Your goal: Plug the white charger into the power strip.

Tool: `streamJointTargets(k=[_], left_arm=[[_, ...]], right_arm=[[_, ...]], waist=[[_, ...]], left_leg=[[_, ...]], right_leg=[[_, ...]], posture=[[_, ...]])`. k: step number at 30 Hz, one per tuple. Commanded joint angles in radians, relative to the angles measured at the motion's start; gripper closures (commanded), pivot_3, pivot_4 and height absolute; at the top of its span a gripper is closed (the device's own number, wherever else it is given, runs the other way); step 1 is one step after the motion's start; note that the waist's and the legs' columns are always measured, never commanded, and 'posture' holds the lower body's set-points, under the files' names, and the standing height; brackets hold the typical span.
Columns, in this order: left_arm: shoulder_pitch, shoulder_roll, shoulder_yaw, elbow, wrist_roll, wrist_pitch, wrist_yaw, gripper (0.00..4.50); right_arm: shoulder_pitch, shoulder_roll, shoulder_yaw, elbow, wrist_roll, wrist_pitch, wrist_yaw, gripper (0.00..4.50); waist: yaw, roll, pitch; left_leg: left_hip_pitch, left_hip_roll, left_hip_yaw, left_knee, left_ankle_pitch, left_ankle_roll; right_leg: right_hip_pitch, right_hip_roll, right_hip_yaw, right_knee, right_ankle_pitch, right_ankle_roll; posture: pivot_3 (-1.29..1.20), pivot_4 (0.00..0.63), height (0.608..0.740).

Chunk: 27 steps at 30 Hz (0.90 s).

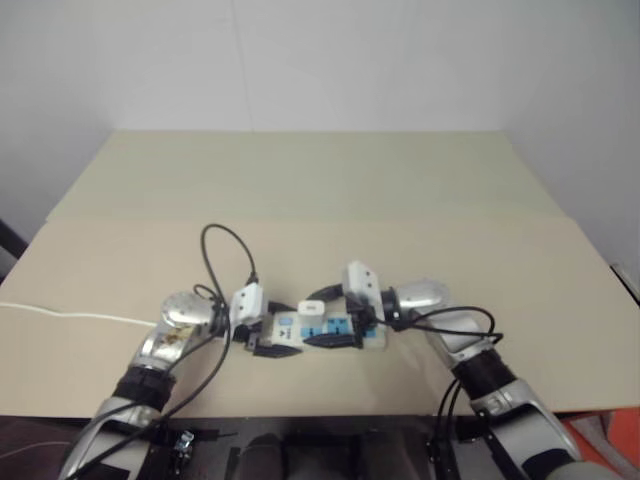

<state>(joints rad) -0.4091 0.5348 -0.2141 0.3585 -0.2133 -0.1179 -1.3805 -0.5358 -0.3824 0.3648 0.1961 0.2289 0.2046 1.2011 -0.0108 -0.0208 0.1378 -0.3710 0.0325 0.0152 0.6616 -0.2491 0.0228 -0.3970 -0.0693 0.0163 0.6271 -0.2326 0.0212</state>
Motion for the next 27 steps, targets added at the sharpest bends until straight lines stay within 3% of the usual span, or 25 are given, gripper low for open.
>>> streamJointTargets(k=[1, 3, 12, 21, 27], left_arm=[[0.020, 0.023, 0.026, -0.055, -0.010, 0.026, 0.021, 0.45], [0.034, 0.036, 0.037, -0.086, -0.031, 0.048, 0.018, 0.02], [0.123, 0.137, 0.151, -0.316, -0.144, 0.154, 0.034, 0.02], [0.256, 0.284, 0.362, -0.531, -0.260, 0.256, 0.090, 0.02], [0.479, 0.329, 0.552, -0.676, -0.324, 0.352, 0.164, 0.02]], right_arm=[[0.046, -0.052, -0.019, -0.012, 0.002, 0.039, 0.024, 0.00], [0.061, -0.081, -0.045, -0.055, 0.019, 0.046, 0.027, 0.00], [0.124, -0.178, -0.155, -0.203, 0.088, 0.060, 0.025, 0.00], [0.207, -0.342, -0.358, -0.352, 0.214, 0.099, 0.047, 0.00], [0.315, -0.450, -0.511, -0.375, 0.299, 0.141, 0.056, 0.00]], waist=[[0.000, 0.000, 0.000], [0.000, 0.000, 0.000], [-0.005, 0.000, 0.002], [0.002, 0.000, 0.007], [-0.002, -0.001, 0.009]], left_leg=[[0.000, 0.000, 0.000, 0.000, 0.000, 0.000], [-0.001, 0.000, 0.000, 0.000, 0.000, 0.000], [-0.012, 0.000, 0.000, -0.001, 0.000, 0.000], [-0.013, 0.000, 0.000, -0.001, 0.000, 0.000], [-0.013, 0.000, 0.002, -0.003, 0.000, 0.000]], right_leg=[[0.000, 0.000, 0.000, 0.000, 0.000, 0.000], [-0.001, 0.000, 0.000, 0.000, 0.000, 0.000], [-0.012, 0.000, 0.000, 0.000, 0.000, -0.001], [-0.013, -0.002, 0.000, -0.002, 0.000, 0.000], [-0.013, -0.004, 0.000, -0.003, 0.000, 0.000]], posture=[[0.00, 0.150, 0.740], [0.00, 0.150, 0.740], [0.00, 0.150, 0.740], [0.00, 0.150, 0.740], [0.00, 0.150, 0.740]])
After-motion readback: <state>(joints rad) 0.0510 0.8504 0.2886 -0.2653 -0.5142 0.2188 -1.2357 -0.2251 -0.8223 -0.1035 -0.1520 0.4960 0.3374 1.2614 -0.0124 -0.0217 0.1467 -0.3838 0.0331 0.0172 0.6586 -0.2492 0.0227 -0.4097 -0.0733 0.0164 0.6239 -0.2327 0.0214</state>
